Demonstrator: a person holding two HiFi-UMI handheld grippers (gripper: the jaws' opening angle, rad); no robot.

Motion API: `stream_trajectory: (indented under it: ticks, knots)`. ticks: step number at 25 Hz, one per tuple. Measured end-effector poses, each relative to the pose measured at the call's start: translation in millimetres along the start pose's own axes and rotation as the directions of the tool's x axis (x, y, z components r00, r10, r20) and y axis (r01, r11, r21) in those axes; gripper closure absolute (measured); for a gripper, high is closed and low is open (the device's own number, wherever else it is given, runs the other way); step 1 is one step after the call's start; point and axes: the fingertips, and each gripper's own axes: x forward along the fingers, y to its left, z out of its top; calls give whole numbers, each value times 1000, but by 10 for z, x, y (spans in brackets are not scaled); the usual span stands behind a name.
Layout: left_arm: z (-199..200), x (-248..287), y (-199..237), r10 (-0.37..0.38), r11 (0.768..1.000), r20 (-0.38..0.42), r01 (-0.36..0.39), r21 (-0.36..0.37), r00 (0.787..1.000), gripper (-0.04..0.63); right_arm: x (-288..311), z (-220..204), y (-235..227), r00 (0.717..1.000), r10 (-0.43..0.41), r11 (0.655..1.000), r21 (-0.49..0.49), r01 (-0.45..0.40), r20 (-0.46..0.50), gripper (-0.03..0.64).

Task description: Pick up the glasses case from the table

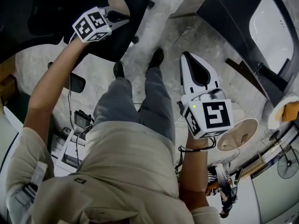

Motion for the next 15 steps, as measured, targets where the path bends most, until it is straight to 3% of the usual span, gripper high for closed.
stream_trajectory:
  ticks: [11, 15]
  knots:
    - [-343, 379, 142, -18, 999, -108, 21, 27, 994, 573, 82, -219, -119, 999, -2, 999, 39, 4, -32, 591]
    - [-423, 483, 177, -20, 997, -152, 31, 69, 988, 531, 102, -281, -154, 999, -1, 999, 49, 3, -41, 591]
